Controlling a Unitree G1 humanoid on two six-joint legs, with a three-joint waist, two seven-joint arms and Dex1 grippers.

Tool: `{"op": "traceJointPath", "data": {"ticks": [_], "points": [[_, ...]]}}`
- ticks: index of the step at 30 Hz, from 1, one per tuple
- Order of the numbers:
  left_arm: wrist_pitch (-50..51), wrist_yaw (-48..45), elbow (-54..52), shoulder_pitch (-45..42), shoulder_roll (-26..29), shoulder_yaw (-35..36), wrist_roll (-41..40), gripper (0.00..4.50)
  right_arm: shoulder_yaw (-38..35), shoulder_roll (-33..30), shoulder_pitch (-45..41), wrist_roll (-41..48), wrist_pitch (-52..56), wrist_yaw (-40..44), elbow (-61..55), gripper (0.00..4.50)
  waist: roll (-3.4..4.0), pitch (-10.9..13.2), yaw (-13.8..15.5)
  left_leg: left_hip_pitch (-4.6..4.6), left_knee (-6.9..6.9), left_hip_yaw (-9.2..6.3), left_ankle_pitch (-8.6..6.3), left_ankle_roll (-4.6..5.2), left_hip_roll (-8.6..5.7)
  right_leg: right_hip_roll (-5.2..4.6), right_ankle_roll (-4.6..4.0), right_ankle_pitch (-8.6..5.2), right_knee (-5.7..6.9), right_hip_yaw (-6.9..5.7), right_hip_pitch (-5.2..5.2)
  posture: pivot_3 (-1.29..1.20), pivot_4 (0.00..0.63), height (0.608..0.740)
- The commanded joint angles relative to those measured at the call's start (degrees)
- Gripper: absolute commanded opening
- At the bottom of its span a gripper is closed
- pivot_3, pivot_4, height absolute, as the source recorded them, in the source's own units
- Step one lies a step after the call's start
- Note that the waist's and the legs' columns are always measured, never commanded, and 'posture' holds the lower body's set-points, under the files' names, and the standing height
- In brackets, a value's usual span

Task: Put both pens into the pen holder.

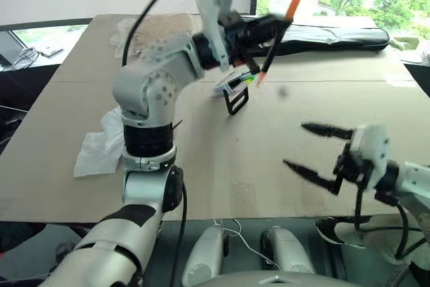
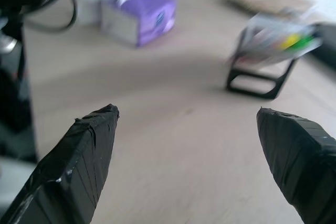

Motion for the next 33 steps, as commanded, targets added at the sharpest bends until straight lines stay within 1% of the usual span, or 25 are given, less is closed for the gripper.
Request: {"op": "traceJointPath", "data": {"ticks": [1, 2, 4, 5, 8, 10, 13, 21, 27, 29, 30, 31, 33], "points": [[-24.8, -0.6, 3.0, 3.5, 0.6, -5.4, 9.9, 0.03, -7.0, 0.4, -6.5, 5.8, 1.6, -6.7, -0.5, 4.50, 0.03, 0.0, -0.1, 0.20, -0.13, 0.17, 0.00, 0.00, 0.00, 0.00, -0.01, 0.00, 0.01, 0.11, 0.07, 0.00, 0.150, 0.740], [-31.4, -0.2, 5.0, 4.5, 0.8, -7.2, 13.0, 0.03, -7.2, -0.4, -7.1, 5.0, 2.2, -7.1, -0.6, 4.50, 0.02, 0.0, 0.2, 0.38, -0.28, 0.27, 0.00, 0.00, 0.00, -0.01, -0.02, 0.00, 0.01, 0.20, 0.16, 0.00, 0.150, 0.740], [-45.9, -0.4, 9.7, 7.0, 1.9, -11.1, 19.4, 0.03, -6.9, -1.9, -7.3, 3.6, 3.3, -8.0, -0.9, 4.50, 0.01, 0.0, 0.5, 0.40, -0.31, 0.20, -0.03, 0.05, 0.04, 0.02, -0.04, 0.00, -0.04, 0.29, 0.21, 0.00, 0.150, 0.740], [-51.6, -0.4, 11.7, 7.8, 2.3, -12.7, 21.9, 0.03, -6.9, -2.2, -7.2, 3.5, 3.7, -8.4, -0.9, 4.50, 0.01, 0.0, 0.5, 0.40, -0.34, 0.19, -0.04, 0.07, 0.04, 0.02, -0.05, 0.00, -0.05, 0.29, 0.21, 0.00, 0.150, 0.740], [-64.2, 2.0, 18.6, 8.7, 1.8, -14.5, 26.0, 0.03, -7.0, -2.9, -6.9, 3.7, 4.7, -8.9, -1.2, 4.50, 0.00, 0.0, 0.5, 0.35, -0.37, 0.26, -0.16, 0.27, 0.00, -0.05, -0.04, 0.01, -0.09, 0.37, 0.19, 0.00, 0.150, 0.740], [-73.0, 5.5, 26.1, 8.1, 2.2, -15.8, 30.7, 0.03, -6.4, -4.0, -5.8, 2.8, 5.5, -8.5, -2.0, 4.50, 0.00, 0.0, 0.5, 0.31, -0.31, 0.28, -0.22, 0.38, -0.03, -0.08, -0.02, 0.01, -0.11, 0.34, 0.17, 0.00, 0.150, 0.740], [-79.5, 8.0, 33.2, 6.8, 2.5, -16.7, 33.8, 0.03, -7.1, -4.5, -5.0, 4.0, 6.3, -8.6, -2.7, 4.50, 0.00, 0.0, 0.4, 0.31, -0.31, 0.30, -0.25, 0.42, -0.03, -0.06, -0.01, 0.01, -0.10, 0.29, 0.16, 0.00, 0.150, 0.740], [-86.3, 9.3, 40.5, 8.0, 2.7, -16.8, 33.7, 0.03, -8.1, -5.6, -4.0, 5.4, 8.0, -8.4, -3.6, 4.50, 0.00, 0.0, 0.3, 0.31, -0.29, 0.32, -0.27, 0.47, -0.02, 0.11, 0.01, 0.02, -0.06, 0.12, 0.15, 0.00, 0.150, 0.740], [-85.4, 12.0, 39.5, 9.1, 4.1, -16.0, 34.9, 0.03, -8.4, -6.0, -3.5, 5.6, 7.8, -7.7, -3.2, 4.50, 0.00, 0.0, 0.3, 0.31, -0.26, 0.31, -0.28, 0.47, -0.02, 0.16, 0.02, 0.02, -0.04, 0.11, 0.15, 0.00, 0.150, 0.740], [-83.9, 10.7, 37.9, 10.7, 4.6, -15.3, 32.2, 0.03, -8.3, -6.0, -3.3, 5.5, 7.5, -7.5, -3.0, 4.50, 0.01, 0.0, 0.2, 0.31, -0.26, 0.31, -0.28, 0.47, -0.02, 0.16, 0.02, 0.02, -0.04, 0.11, 0.15, 0.00, 0.150, 0.740], [-83.4, 10.2, 36.4, 11.6, 4.9, -14.9, 30.9, 0.87, -7.9, -5.9, -3.2, 5.2, 7.3, -7.5, -2.9, 4.50, 0.01, 0.0, 0.2, 0.32, -0.27, 0.33, -0.28, 0.47, -0.02, 0.15, 0.02, 0.02, -0.03, 0.12, 0.15, 0.00, 0.150, 0.740], [-82.6, 10.0, 34.9, 12.3, 4.8, -14.4, 29.5, 1.49, -7.6, -5.9, -3.2, 4.9, 7.1, -7.4, -2.7, 4.50, 0.01, 0.0, 0.2, 0.33, -0.27, 0.33, -0.28, 0.47, -0.01, 0.14, 0.02, 0.02, -0.03, 0.13, 0.15, 0.00, 0.150, 0.740], [-78.2, 8.0, 29.7, 14.0, 4.6, -13.5, 24.8, 1.75, -7.1, -5.8, -3.2, 4.3, 6.8, -7.1, -2.2, 4.50, 0.01, 0.0, 0.2, 0.33, -0.27, 0.33, -0.28, 0.47, 0.00, 0.13, 0.02, 0.02, -0.03, 0.13, 0.15, 0.00, 0.150, 0.740]]}}
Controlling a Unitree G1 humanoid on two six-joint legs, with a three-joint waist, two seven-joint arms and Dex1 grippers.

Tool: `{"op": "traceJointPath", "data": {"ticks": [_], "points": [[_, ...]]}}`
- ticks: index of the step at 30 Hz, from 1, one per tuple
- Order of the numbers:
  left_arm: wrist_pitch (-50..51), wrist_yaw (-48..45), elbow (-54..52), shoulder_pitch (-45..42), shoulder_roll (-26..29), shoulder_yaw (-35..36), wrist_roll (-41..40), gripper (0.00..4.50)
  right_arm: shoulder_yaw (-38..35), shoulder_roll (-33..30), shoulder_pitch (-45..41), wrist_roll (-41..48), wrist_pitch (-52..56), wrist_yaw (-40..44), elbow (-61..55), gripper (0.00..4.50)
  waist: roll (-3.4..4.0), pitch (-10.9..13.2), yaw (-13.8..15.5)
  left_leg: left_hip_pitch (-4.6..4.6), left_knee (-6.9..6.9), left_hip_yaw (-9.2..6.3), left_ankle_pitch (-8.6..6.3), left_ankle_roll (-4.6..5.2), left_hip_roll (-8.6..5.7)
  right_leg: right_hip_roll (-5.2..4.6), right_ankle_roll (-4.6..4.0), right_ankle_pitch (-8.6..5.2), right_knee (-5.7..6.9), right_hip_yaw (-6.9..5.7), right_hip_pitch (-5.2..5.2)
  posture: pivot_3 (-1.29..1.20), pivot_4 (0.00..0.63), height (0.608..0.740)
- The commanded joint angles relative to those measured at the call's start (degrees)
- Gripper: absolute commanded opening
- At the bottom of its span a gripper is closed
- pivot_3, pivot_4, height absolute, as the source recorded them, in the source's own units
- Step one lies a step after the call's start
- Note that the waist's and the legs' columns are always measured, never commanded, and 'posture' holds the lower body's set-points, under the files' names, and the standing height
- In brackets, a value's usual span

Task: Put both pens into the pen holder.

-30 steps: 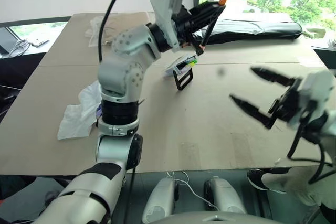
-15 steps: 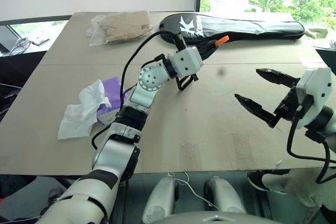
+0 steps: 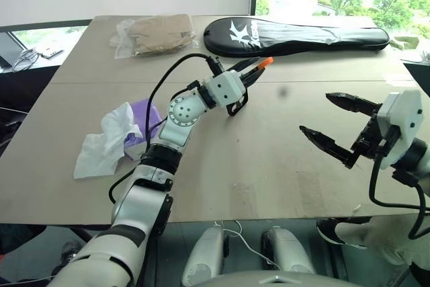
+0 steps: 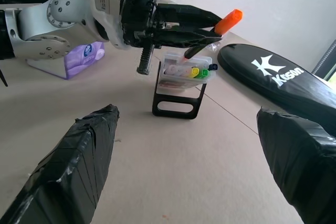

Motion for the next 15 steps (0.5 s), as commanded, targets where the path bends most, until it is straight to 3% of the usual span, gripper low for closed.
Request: {"op": "traceJointPath", "data": {"ticks": [1, 7, 15], "points": [[8.0, -3.9, -12.9, 3.3, 0.2, 2.8, -10.4, 2.03, -0.6, -0.3, -0.1, -0.8, -1.5, 0.8, -0.2, 4.50, 0.00, 0.0, 0.1, 0.00, 0.00, -0.01, 0.00, 0.00, 0.00, 0.00, 0.00, 0.00, 0.00, -0.01, 0.00, 0.00, 0.150, 0.740], [39.1, -5.5, -41.5, 16.6, 4.5, 5.3, -30.0, 2.03, -0.4, 0.1, 0.0, -1.5, -2.2, 1.9, 0.7, 4.50, 0.03, 0.0, -0.8, 0.03, 0.00, 0.00, -0.01, -0.01, 0.07, -0.15, -0.01, 0.00, 0.00, 0.10, 0.01, 0.00, 0.150, 0.740], [66.5, 0.6, -59.8, 40.4, 16.8, 16.3, -39.5, 2.03, 0.2, -1.6, 4.9, -8.3, -4.6, 4.7, 6.3, 4.50, 0.06, 0.0, -1.4, 0.23, -0.01, 0.10, -0.01, -0.01, 0.22, -0.01, -0.03, -0.02, 0.02, 0.17, 0.09, 0.00, 0.150, 0.740]]}}
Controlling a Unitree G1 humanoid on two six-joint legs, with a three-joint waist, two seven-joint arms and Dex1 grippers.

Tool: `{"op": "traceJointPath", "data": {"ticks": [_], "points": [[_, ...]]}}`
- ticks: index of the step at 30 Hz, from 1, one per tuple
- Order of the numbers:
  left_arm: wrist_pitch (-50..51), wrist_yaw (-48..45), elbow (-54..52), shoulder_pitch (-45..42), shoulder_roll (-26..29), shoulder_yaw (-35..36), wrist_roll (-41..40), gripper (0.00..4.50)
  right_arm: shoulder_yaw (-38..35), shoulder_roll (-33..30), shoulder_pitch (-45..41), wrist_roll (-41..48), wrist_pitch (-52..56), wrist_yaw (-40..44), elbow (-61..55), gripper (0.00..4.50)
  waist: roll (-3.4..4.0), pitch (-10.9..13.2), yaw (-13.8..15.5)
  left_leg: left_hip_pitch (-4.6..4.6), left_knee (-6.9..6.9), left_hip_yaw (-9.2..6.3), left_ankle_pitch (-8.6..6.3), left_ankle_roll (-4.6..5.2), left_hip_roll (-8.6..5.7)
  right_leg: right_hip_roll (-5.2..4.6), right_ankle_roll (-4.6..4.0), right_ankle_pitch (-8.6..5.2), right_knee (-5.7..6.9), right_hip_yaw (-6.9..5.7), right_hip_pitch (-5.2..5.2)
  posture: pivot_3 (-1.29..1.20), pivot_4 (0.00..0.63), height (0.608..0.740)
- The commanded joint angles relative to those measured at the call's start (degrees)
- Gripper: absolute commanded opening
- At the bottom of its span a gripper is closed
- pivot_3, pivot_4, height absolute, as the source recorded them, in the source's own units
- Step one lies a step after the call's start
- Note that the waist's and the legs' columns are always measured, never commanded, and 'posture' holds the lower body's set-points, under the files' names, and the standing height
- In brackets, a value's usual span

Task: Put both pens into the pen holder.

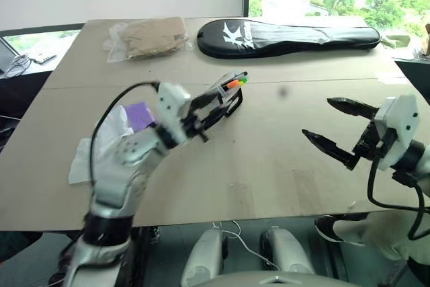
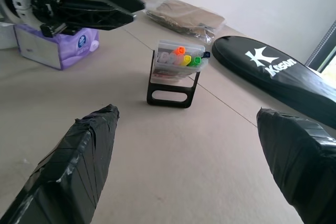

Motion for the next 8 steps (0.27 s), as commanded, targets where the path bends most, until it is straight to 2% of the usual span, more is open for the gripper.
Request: {"op": "traceJointPath", "data": {"ticks": [1, 5, 8], "points": [[8.9, 1.2, -6.7, 7.9, 4.1, 5.9, -4.3, 2.03, -1.1, -1.8, 3.5, -5.0, -2.4, 2.1, 3.9, 4.50, 0.00, 0.0, 0.3, -0.01, 0.00, 0.01, 0.00, 0.00, -0.01, -0.01, 0.00, 0.00, 0.00, 0.00, 0.01, 0.00, 0.150, 0.740], [14.3, 0.7, -11.2, 15.8, 6.9, 10.1, -7.9, 2.03, -2.6, -3.0, 7.5, -8.9, -4.5, 4.5, 8.6, 4.50, -0.02, 0.0, 1.2, -0.07, 0.08, -0.04, 0.00, 0.00, -0.04, -0.08, -0.01, -0.01, -0.05, -0.01, 0.03, 0.00, 0.150, 0.740], [14.8, -0.3, -13.4, 19.7, 7.9, 11.3, -8.1, 2.03, -1.8, -2.6, 7.4, -11.2, -7.0, 5.3, 12.5, 4.50, 0.01, 0.0, 1.3, -0.03, 0.08, 0.01, -0.01, 0.00, -0.02, -0.09, -0.13, -0.08, -0.07, 0.17, 0.06, 0.00, 0.150, 0.740]]}}
